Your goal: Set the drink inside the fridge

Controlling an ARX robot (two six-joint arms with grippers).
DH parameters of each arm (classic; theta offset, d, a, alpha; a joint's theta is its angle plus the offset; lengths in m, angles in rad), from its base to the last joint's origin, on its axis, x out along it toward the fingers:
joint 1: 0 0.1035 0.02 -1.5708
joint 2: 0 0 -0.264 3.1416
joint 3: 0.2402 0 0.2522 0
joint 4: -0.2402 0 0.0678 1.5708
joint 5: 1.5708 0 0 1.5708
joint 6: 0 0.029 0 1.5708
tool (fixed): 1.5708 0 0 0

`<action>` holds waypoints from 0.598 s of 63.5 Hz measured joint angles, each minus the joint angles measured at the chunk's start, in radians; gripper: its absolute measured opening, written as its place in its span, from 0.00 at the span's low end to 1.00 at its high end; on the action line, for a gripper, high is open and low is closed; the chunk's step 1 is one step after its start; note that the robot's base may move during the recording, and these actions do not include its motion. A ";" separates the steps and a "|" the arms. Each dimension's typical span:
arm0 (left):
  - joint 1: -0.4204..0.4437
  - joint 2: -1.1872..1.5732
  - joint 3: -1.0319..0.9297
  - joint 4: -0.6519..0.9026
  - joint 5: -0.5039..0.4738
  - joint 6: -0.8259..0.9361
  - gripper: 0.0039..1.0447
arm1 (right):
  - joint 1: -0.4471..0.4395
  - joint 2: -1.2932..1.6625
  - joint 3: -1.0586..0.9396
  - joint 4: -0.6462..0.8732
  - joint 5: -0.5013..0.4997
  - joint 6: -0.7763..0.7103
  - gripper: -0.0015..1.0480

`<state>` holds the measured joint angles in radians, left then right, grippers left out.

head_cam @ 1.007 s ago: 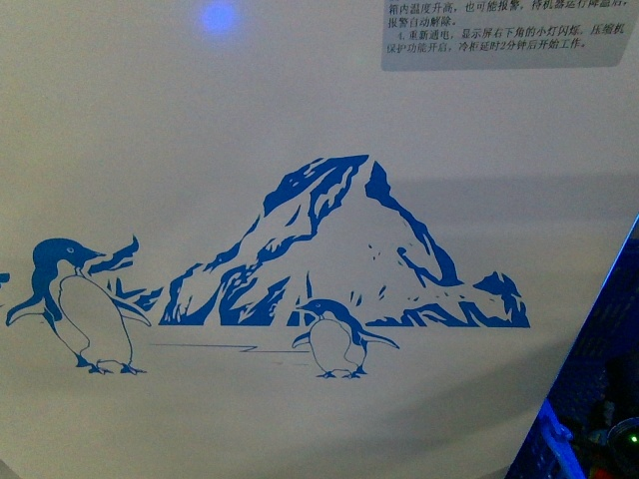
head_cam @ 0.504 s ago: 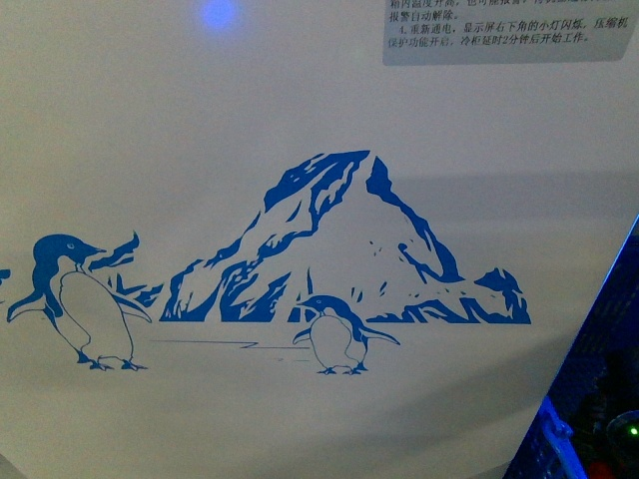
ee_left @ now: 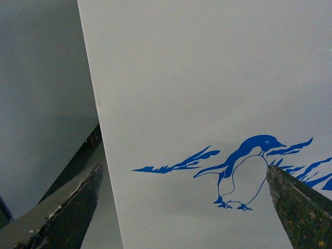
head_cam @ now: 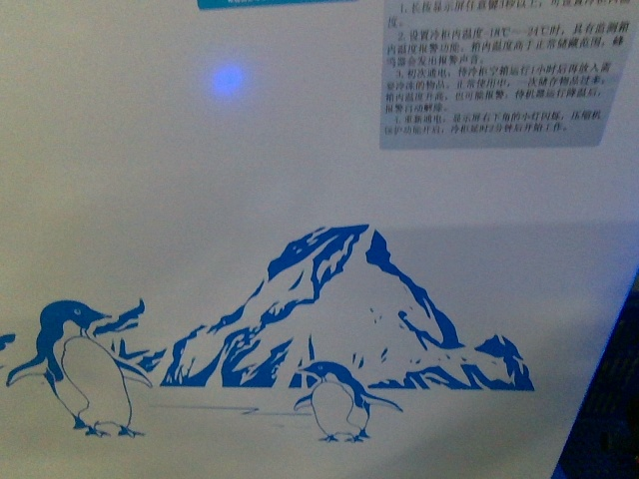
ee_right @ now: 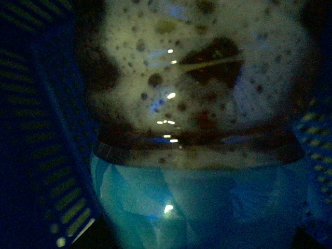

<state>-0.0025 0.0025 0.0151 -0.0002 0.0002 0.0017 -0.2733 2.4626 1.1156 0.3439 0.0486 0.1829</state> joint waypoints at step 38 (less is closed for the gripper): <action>0.000 0.000 0.000 0.000 0.000 0.000 0.92 | -0.095 -1.020 -0.354 -0.119 -0.280 -0.172 0.36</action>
<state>-0.0025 0.0025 0.0151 -0.0002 0.0002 0.0021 -0.3683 1.4422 0.7620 0.2249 -0.2317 0.0113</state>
